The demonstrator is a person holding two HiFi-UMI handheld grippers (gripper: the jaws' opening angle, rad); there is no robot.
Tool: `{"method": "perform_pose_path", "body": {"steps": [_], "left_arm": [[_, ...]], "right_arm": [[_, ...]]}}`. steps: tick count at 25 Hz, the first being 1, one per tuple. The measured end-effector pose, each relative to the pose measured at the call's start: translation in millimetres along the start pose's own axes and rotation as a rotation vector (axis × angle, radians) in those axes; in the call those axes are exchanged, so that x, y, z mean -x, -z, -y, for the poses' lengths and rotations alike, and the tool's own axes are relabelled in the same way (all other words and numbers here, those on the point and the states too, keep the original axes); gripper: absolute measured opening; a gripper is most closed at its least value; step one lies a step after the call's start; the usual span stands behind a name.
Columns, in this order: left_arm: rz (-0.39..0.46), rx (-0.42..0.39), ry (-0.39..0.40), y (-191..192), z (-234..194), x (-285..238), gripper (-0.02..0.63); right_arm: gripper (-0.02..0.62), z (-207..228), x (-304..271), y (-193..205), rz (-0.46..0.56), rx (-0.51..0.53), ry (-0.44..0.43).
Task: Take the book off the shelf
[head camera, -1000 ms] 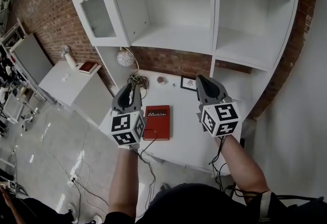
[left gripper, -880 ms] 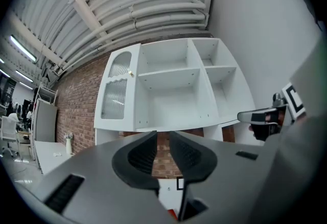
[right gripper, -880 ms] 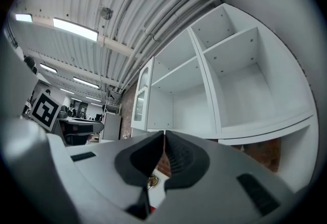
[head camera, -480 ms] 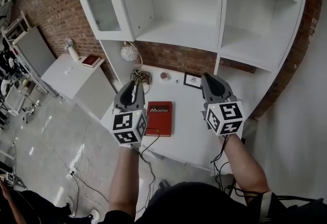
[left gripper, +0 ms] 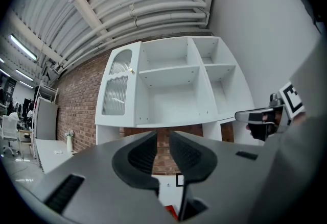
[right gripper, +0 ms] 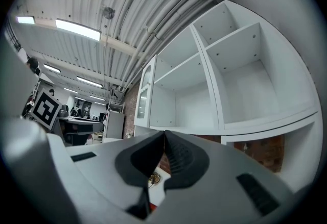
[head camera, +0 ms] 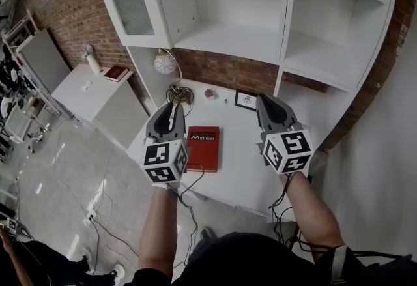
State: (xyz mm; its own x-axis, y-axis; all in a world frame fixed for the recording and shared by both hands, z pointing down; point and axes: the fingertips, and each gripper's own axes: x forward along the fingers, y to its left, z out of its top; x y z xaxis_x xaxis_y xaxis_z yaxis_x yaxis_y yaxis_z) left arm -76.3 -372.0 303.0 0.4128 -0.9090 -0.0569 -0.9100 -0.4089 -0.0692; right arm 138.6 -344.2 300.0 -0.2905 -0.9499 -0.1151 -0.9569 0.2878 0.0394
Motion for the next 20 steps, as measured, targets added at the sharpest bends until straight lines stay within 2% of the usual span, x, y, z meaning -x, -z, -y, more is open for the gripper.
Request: {"method": "perform_pose_path", "body": {"steps": [20], "left_arm": [[-0.046,-0.006,-0.023,25.9,4.6,1.3,0.072]], "right_arm": [[0.003,8.4,-1.6,13.9,-0.012,-0.013,-0.002]]}}
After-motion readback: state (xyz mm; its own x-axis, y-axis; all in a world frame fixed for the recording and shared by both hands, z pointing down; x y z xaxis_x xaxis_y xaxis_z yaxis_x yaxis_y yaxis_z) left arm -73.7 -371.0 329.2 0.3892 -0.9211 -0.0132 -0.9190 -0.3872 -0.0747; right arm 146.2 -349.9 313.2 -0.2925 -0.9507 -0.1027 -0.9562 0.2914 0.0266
